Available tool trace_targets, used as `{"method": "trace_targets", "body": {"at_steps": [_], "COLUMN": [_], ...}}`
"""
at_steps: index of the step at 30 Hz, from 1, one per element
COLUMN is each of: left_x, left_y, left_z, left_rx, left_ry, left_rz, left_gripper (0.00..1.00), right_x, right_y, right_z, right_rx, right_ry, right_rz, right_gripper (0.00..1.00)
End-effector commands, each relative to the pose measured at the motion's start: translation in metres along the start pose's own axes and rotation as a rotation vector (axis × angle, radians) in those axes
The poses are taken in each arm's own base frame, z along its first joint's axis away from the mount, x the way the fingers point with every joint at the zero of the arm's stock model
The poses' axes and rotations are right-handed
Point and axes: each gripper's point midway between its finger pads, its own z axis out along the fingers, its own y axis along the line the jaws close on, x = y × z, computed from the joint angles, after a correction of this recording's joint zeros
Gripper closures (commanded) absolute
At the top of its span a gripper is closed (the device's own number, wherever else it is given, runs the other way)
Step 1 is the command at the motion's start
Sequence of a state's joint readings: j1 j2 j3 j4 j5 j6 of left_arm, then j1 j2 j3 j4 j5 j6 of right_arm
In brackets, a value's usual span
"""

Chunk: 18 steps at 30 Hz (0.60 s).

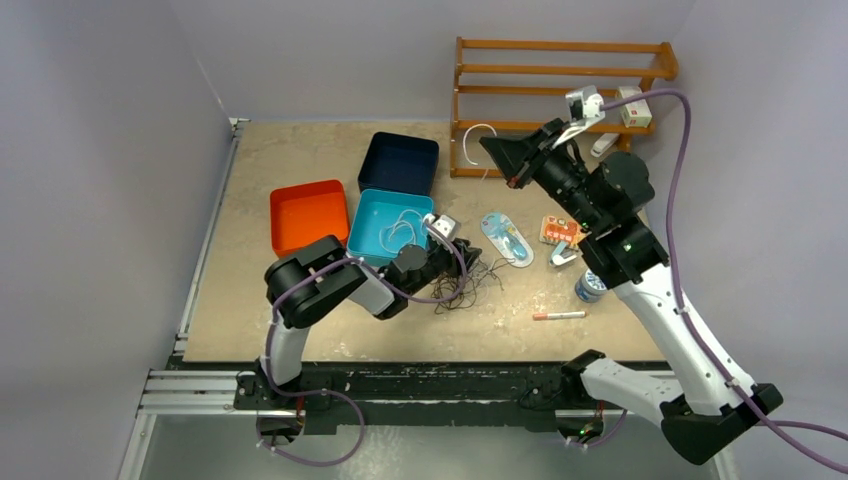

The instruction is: Untangle the cables

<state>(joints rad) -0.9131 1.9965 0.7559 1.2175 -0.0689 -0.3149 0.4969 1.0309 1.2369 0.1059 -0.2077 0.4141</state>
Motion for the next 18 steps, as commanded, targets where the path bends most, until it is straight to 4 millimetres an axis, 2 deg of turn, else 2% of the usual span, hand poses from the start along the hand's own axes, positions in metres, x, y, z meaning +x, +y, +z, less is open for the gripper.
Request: {"method": "trace_targets", "body": {"at_steps": [1,10,18], "left_x": [-0.007,0.017,0.032], "left_y": [-0.020,-0.020,-0.022], "left_z": [0.002,-0.008,-0.016], "left_rx": [0.079,0.074,0.072], "left_ry": [-0.046,0.007,0.043], "left_rz": [-0.054,-0.063,-0.069], "left_gripper": [0.62,0.65,0.65], "right_x": [-0.056,-0.118,-0.171], "right_y": [0.013,0.023,0.022], "right_z": [-0.009,-0.018,-0.031], "right_rx": [-0.004,0.032,0.125], "right_ry": [-0.142,-0.306,-0.452], "right_rz": [-0.102,-0.206,-0.287], "right_gripper": [1.00,1.00,1.00]}}
